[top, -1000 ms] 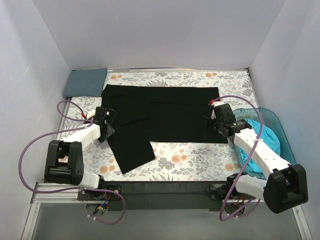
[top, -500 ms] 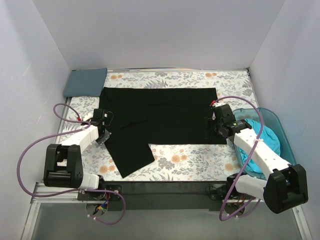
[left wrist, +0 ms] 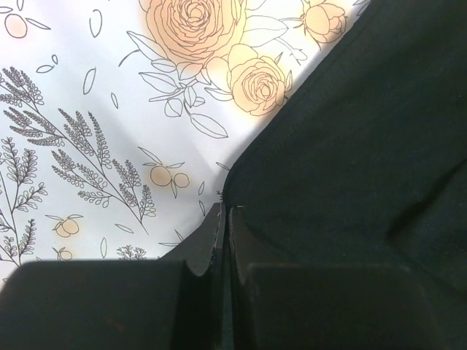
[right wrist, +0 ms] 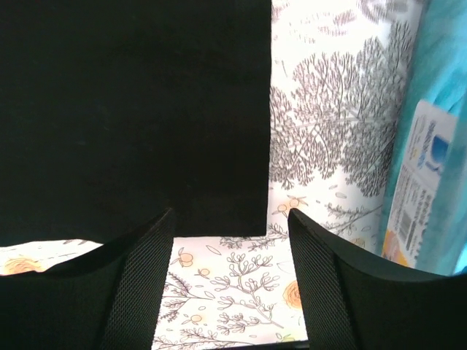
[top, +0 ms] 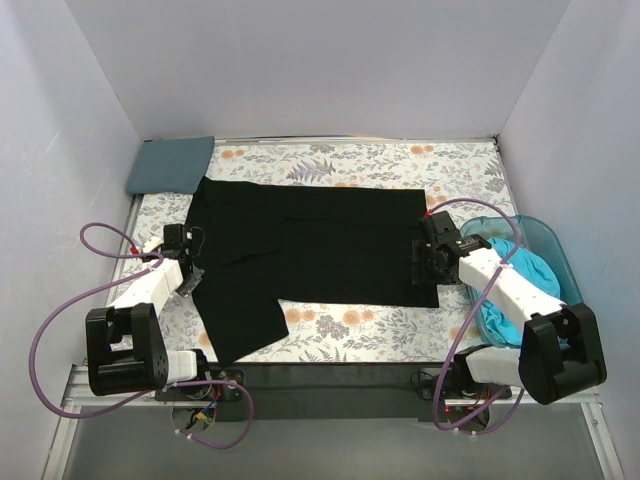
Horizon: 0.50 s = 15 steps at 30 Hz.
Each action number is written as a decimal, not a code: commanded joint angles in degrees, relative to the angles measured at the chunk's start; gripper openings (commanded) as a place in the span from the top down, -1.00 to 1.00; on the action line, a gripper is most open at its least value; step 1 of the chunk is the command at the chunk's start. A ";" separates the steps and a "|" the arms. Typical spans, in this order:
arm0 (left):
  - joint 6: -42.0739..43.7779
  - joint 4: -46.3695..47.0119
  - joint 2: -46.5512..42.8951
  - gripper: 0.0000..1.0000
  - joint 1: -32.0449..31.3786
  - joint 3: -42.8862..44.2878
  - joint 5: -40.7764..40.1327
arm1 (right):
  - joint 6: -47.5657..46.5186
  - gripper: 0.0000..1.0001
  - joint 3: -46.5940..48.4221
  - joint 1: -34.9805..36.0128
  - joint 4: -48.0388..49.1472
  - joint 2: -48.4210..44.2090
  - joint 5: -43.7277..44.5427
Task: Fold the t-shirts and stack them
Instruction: Fold the tshirt
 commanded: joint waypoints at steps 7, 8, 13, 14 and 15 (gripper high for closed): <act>1.02 0.03 -1.99 1.00 0.17 -0.41 -1.15 | 4.87 -0.06 -4.03 0.49 -2.49 2.65 3.74; 1.10 0.03 -1.90 1.00 0.17 -0.41 -1.06 | 5.40 -0.04 -4.30 0.41 -2.49 3.00 3.91; 1.19 0.12 -2.07 1.00 0.17 -0.41 -0.71 | 6.72 0.06 -6.84 0.41 -0.13 3.71 2.95; 1.28 0.12 -2.08 1.00 0.17 -0.32 -0.71 | 6.98 0.08 -7.28 0.41 0.40 3.62 2.51; 1.28 0.12 -2.25 1.00 0.17 -0.50 -0.71 | 7.33 0.09 -7.64 0.41 1.11 3.62 2.16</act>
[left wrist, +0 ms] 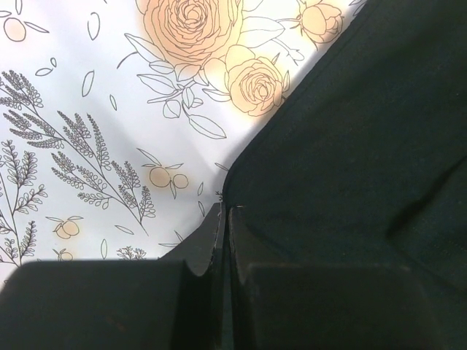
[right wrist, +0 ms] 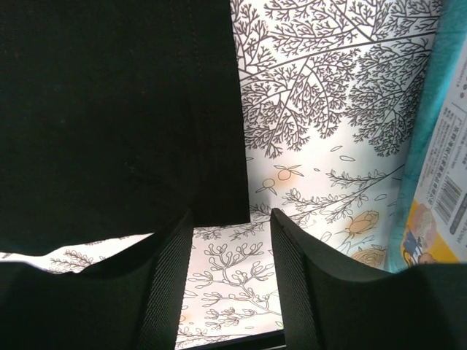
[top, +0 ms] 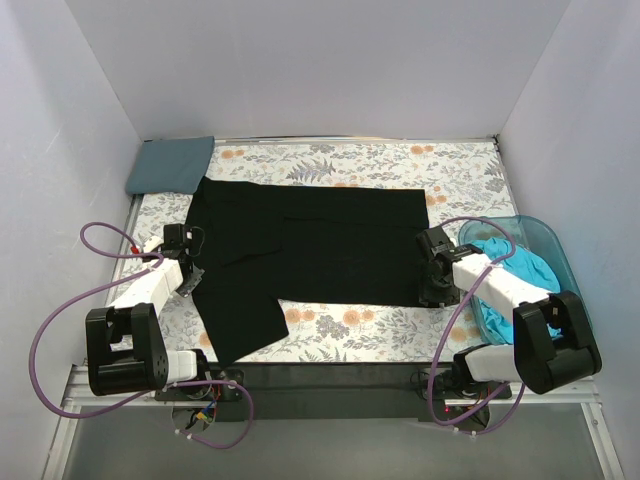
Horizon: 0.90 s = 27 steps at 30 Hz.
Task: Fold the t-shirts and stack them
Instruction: Fold the tshirt
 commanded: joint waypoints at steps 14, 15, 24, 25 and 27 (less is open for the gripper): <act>0.54 0.06 -1.71 1.00 0.08 -0.74 0.28 | 1.26 0.35 -7.03 -3.26 5.52 1.53 -4.06; 0.45 0.06 -1.62 1.00 0.08 -0.74 0.45 | 1.17 0.40 -7.12 -3.44 5.78 1.53 -4.59; -0.43 -3.97 -1.09 1.00 0.08 2.07 0.72 | -0.50 0.97 -6.25 -5.11 4.56 0.57 -6.18; -0.60 -5.03 -1.35 1.00 0.00 3.03 0.80 | -0.68 0.97 -5.81 -5.02 3.86 0.13 -6.27; -0.87 -6.61 -2.40 1.00 0.08 4.61 1.07 | -1.55 0.97 -4.58 -5.11 2.10 -0.92 -6.27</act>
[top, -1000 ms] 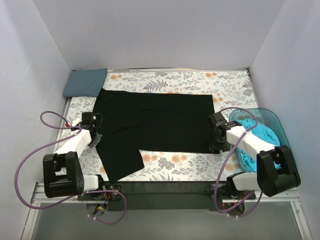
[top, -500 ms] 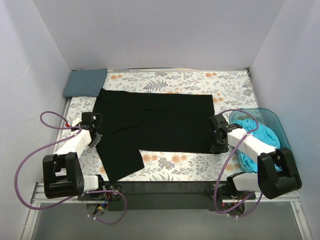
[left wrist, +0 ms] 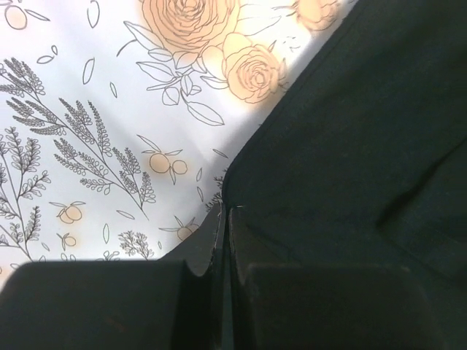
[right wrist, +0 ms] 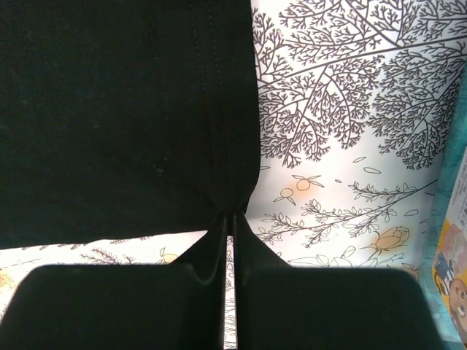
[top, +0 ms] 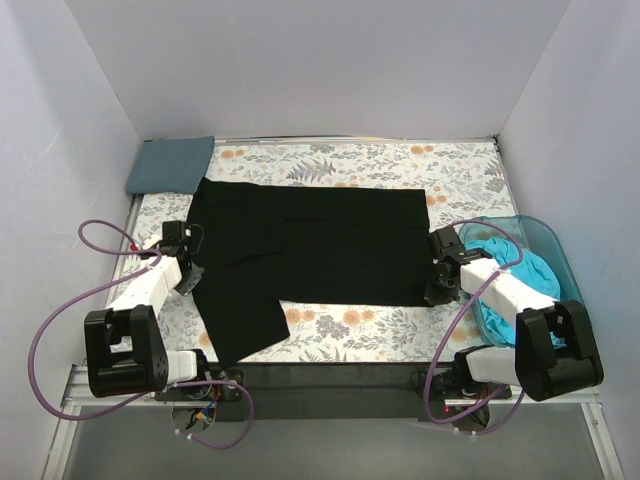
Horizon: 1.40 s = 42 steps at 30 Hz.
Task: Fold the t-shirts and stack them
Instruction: Fold the tshirt
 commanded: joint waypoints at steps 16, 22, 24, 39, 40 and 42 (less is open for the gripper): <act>1.26 -9.34 -1.36 1.00 0.17 14.16 -0.82 | -6.89 0.97 13.42 -1.59 -11.22 2.61 1.78; 1.44 -8.72 4.18 1.00 0.17 19.17 -0.11 | -8.39 0.97 17.47 -4.23 -11.22 6.30 0.20; 1.52 -8.02 5.41 1.00 0.17 20.92 -0.37 | -8.83 0.97 19.05 -5.45 -11.39 7.71 -1.20; 1.96 -4.42 20.52 1.00 0.26 32.71 4.02 | -11.64 0.97 33.29 -8.89 -11.57 20.44 -2.88; 1.96 -4.33 21.14 1.00 0.17 33.23 4.28 | -11.82 0.97 34.51 -8.98 -11.57 21.16 -3.05; 2.14 -4.15 22.46 1.00 0.26 34.38 4.37 | -12.17 0.97 35.83 -8.89 -11.48 23.08 -3.23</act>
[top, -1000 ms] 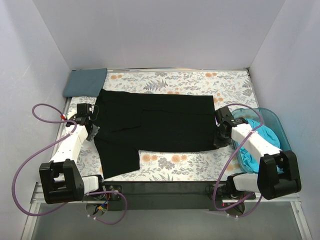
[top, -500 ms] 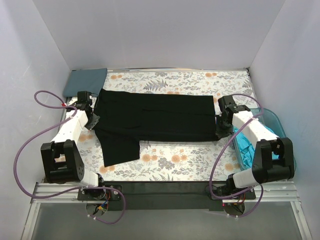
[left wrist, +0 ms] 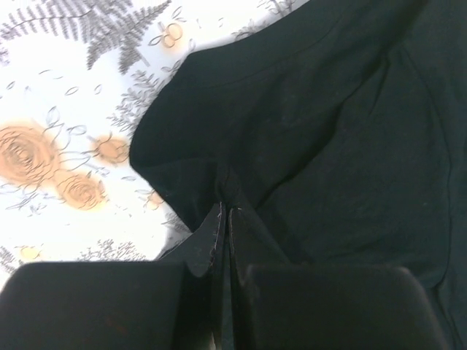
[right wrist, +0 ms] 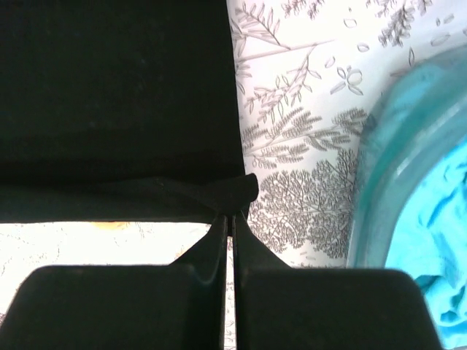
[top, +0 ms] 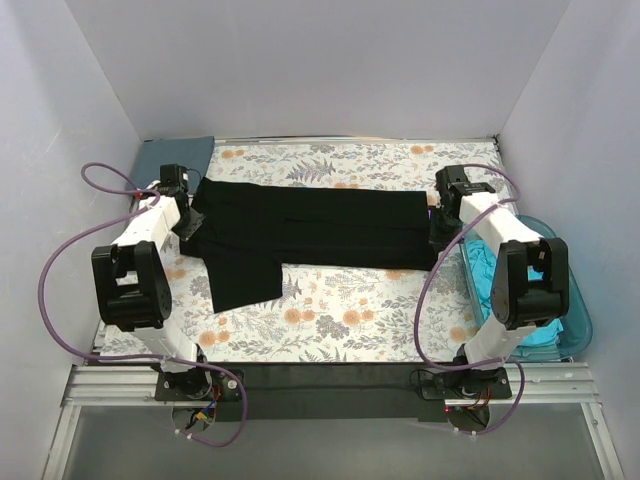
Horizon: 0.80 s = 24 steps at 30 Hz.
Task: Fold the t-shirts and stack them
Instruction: Fold the tshirt
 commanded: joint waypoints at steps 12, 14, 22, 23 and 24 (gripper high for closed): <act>0.17 2.15 3.80 1.00 0.30 6.33 0.90 | -2.67 0.97 9.07 -0.56 -0.46 8.40 2.99; 0.17 2.06 3.88 1.00 0.30 6.77 0.81 | -2.93 0.97 9.34 -0.56 -0.46 8.75 3.43; -0.01 2.58 5.73 1.00 0.30 7.30 0.20 | -2.84 0.97 9.51 -1.00 0.85 11.21 3.70; -0.18 2.67 5.99 1.00 0.30 7.30 0.20 | -2.84 0.97 9.51 -1.00 1.03 11.56 3.61; -0.18 2.76 6.60 1.00 0.30 7.39 0.20 | -2.58 0.97 9.51 -1.09 1.20 11.74 3.52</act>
